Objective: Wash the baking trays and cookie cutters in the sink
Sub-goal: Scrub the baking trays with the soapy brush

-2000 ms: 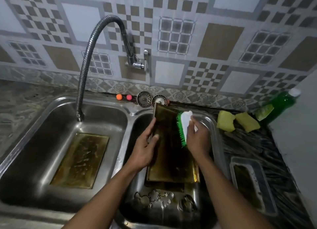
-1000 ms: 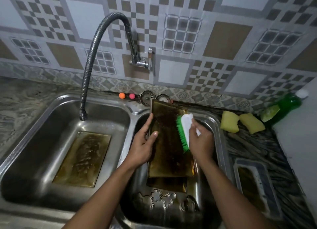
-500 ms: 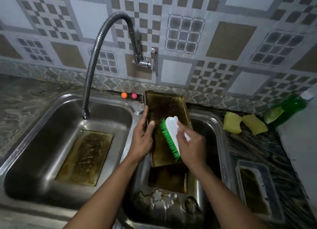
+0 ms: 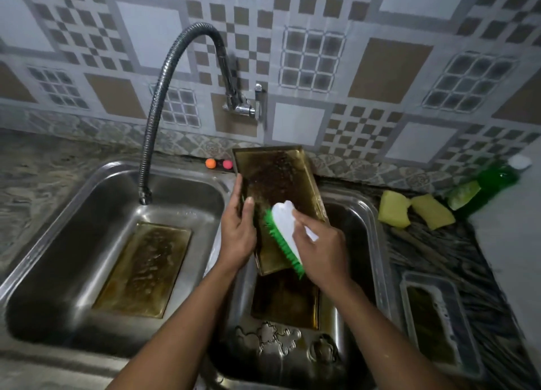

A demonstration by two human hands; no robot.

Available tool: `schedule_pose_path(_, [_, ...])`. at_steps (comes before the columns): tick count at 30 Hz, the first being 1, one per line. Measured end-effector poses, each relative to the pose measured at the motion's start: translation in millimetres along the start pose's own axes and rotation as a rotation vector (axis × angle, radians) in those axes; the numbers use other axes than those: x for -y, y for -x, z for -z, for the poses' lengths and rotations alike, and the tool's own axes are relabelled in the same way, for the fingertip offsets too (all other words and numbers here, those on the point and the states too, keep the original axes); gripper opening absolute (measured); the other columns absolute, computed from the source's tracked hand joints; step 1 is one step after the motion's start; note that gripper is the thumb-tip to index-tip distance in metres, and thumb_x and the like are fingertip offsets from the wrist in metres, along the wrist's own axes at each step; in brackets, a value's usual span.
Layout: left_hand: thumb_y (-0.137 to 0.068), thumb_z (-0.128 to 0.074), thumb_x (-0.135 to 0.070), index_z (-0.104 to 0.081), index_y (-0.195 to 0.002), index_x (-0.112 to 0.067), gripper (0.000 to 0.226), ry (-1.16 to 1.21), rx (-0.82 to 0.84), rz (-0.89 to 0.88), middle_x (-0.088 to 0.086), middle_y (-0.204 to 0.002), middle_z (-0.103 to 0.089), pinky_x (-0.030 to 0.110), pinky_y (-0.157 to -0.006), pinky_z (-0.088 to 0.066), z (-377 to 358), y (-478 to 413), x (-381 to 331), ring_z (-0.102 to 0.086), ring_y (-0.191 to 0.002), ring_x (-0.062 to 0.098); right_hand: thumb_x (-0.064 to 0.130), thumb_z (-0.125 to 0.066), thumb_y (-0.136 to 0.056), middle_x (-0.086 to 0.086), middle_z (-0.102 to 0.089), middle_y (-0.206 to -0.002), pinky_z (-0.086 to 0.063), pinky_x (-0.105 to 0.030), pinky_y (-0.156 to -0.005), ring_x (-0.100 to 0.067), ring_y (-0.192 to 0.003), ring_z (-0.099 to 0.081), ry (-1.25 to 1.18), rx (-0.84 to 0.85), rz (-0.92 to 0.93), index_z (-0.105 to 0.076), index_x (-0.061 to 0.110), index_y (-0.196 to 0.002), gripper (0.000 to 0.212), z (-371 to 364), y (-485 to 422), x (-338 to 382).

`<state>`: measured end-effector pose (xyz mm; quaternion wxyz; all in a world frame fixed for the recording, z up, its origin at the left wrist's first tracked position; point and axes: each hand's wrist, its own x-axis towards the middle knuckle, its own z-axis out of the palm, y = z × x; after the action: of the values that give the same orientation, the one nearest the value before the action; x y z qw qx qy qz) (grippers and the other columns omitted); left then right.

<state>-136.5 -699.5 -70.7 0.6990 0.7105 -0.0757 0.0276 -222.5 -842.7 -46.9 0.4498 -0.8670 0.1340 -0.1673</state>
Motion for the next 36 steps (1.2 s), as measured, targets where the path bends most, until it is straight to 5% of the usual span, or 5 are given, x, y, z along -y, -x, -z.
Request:
schedule_pose_path(7, [-0.105, -0.042, -0.008, -0.033, -0.153, -0.013, 0.049, -0.015, 0.144, -0.049, -0.013, -0.15, -0.041, 0.007, -0.106, -0.031, -16, 12, -4, -0.037, -0.136, -0.011, 0.042, -0.055, -0.093, 0.008, -0.07, -0.12, -0.056, -0.029, -0.082, -0.011, -0.103, -0.067, 0.046, -0.061, -0.103, -0.065, 0.036, -0.123, 0.032, 4, -12, 0])
schedule_pose_path(15, [-0.105, -0.041, -0.016, -0.032, -0.152, -0.027, 0.049, -0.068, -0.055, -0.072, -0.005, -0.155, -0.04, 0.04, -0.12, -0.032, -6, -7, 2, -0.037, -0.143, 0.007, 0.039, -0.061, -0.09, 0.013, -0.07, -0.117, -0.058, -0.033, -0.082, -0.002, -0.098, -0.066, 0.1, 0.173, -0.075, -0.064, 0.045, -0.119, 0.03, 33, 20, -23])
schedule_pose_path(23, [-0.106, -0.04, -0.012, -0.037, -0.148, -0.029, 0.046, -0.077, -0.089, -0.171, -0.006, -0.153, -0.044, 0.046, -0.118, -0.034, -16, 0, 4, -0.039, -0.142, 0.009, 0.035, -0.062, -0.091, 0.016, -0.069, -0.118, -0.05, -0.016, -0.082, 0.0, -0.101, -0.062, 0.075, 0.349, -0.134, -0.07, 0.039, -0.116, 0.026, 12, 28, -3])
schedule_pose_path(30, [-0.105, -0.04, -0.006, -0.038, -0.148, -0.021, 0.046, -0.108, -0.126, -0.199, -0.024, -0.145, -0.041, 0.02, -0.115, -0.031, -8, 7, 0, -0.039, -0.14, 0.002, 0.035, -0.059, -0.094, 0.0, -0.072, -0.116, -0.056, -0.028, -0.069, -0.013, -0.088, -0.067, 0.248, 0.117, -0.215, -0.067, 0.034, -0.123, 0.03, 44, 22, -34])
schedule_pose_path(36, [-0.105, -0.041, -0.01, -0.036, -0.148, -0.026, 0.046, -0.092, -0.027, -0.152, -0.008, -0.151, -0.043, 0.033, -0.119, -0.031, -8, 11, -1, -0.038, -0.142, 0.005, 0.034, -0.053, -0.098, -0.001, -0.07, -0.12, -0.048, -0.024, -0.078, -0.019, -0.105, -0.066, 0.221, -0.095, -0.155, -0.064, 0.028, -0.13, 0.034, 38, 4, -32])
